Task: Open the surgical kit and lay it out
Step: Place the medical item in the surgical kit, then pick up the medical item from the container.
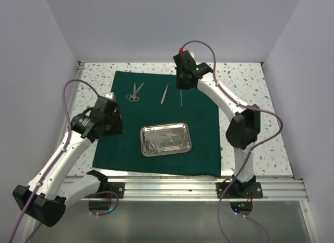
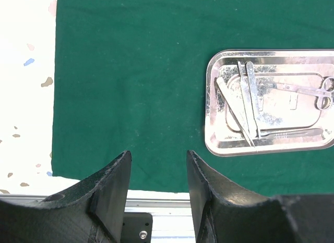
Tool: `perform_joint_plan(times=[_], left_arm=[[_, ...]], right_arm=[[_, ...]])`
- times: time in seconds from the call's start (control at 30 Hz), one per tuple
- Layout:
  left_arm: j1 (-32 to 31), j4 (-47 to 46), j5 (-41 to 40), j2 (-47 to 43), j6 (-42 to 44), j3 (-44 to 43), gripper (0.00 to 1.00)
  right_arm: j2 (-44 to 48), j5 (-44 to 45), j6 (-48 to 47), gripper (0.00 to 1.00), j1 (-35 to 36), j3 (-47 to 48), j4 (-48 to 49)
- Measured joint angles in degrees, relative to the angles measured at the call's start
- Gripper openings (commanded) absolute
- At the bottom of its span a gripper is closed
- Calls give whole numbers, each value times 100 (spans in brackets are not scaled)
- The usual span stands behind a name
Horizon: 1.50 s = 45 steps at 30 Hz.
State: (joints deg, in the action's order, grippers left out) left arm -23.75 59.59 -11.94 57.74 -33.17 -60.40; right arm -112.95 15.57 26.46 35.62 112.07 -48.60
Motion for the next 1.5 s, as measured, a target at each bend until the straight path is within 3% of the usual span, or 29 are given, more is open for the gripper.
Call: perform_joint_plan(times=[0.13,0.33,0.7,0.77,0.8,0.9,1.0,1.23,1.5], left_arm=[[0,-2,4,7,0,22,50],[0,-17,37,151,-2,28,49],[0,-42,492,511,208,31,49],[0,-39,557,535,245,33,49],[0,-39,581,538,258,33,49],[0,-37,605,557,282,33,49],[0,-44,643,669,297,33,49],[-72,-321,986,1193,420,33,47],[-299,-925,1558,1773,-74,511,46]], right_arm=[[-883,-35,-50,0,-490,791,-35],[-2328,-354,118,0,-579,2057,9],[-3550,-1165,828,0,-651,2496,813],[-3652,-1270,955,9,-662,2505,1014],[-3694,-1329,1023,29,-673,2535,1093],[-3755,-1394,1193,58,-680,2592,1279],[-3751,-1414,1213,66,-682,2583,1399],[-2848,-1239,979,68,-748,1397,1464],[-208,-894,476,68,-953,-612,1320]])
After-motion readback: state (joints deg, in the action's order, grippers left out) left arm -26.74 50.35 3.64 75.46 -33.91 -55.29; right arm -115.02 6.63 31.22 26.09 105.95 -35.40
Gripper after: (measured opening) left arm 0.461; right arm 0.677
